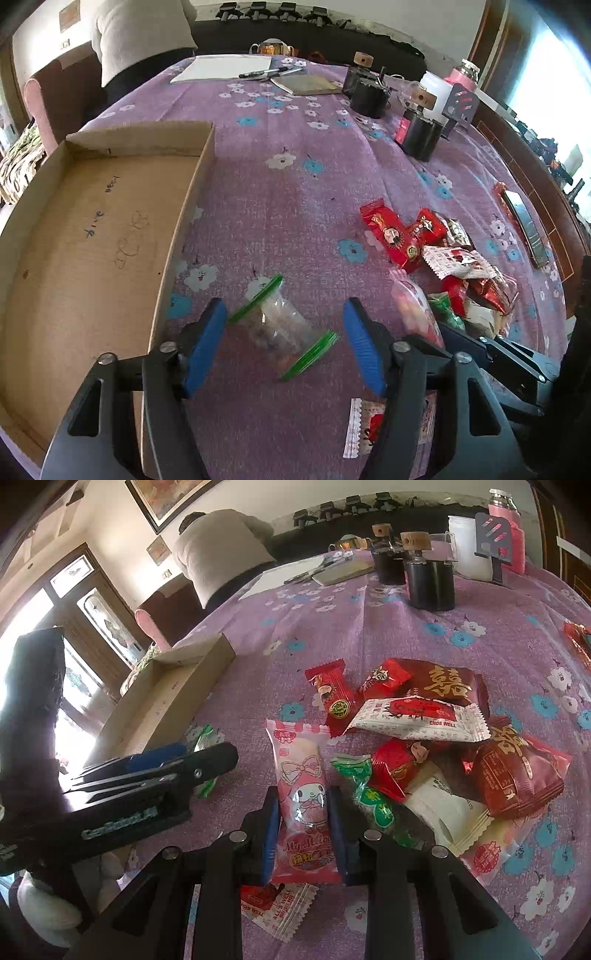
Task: Organize snacks
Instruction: 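Grasp the clear green-ended candy bag with the left tool while the right lifts the pink bag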
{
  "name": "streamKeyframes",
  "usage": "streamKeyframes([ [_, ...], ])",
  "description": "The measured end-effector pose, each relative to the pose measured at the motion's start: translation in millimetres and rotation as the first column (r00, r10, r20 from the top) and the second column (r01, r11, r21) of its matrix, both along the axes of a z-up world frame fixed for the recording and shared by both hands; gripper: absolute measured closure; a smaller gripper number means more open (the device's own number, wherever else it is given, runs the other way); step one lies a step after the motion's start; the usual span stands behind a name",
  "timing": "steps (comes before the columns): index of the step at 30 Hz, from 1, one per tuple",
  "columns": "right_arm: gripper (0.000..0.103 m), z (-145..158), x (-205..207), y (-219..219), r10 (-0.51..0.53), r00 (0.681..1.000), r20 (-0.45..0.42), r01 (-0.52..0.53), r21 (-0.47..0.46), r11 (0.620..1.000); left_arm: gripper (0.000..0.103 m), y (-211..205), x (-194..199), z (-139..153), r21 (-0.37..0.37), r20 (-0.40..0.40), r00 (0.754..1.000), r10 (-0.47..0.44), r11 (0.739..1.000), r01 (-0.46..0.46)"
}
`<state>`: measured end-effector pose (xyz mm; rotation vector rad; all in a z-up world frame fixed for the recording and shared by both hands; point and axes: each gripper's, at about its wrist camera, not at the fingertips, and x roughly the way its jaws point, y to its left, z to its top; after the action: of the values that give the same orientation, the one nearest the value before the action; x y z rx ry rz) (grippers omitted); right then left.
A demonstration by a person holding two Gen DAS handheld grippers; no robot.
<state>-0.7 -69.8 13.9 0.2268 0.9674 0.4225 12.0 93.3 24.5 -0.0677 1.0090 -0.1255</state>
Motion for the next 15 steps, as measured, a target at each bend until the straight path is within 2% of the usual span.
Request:
streamKeyframes([
  [1, 0.075, 0.4, -0.6, 1.1, 0.002, 1.0, 0.005, -0.002, -0.006, 1.0, 0.061, -1.0, 0.4, -0.8, 0.025, 0.0, 1.0, 0.002, 1.0, -0.002],
  [2, 0.075, -0.1, -0.1, 2.2, 0.002, 1.0, 0.008, -0.002, -0.012, 1.0, 0.067, -1.6, -0.2, -1.4, 0.051, 0.011, 1.0, 0.001, 0.999, -0.001],
  [4, 0.075, 0.0, -0.6, 4.6, 0.004, 1.0, 0.02, -0.003, -0.026, 1.0, 0.075, -0.4, -0.1, -0.5, 0.05, 0.023, 1.0, 0.0, 0.999, -0.001],
  [8, 0.074, -0.2, -1.5, 9.1, 0.007, 0.999, 0.037, -0.006, -0.044, 0.999, 0.077, -0.4, -3.3, 1.1, 0.052, 0.031, 1.0, 0.002, 0.999, -0.004],
  [15, 0.077, 0.1, -2.9, 10.5, 0.007, 0.999, 0.051, -0.004, -0.059, 0.998, 0.077, -17.0, -8.1, -3.4, 0.153, 0.079, 0.996, -0.037, 0.988, 0.025],
])
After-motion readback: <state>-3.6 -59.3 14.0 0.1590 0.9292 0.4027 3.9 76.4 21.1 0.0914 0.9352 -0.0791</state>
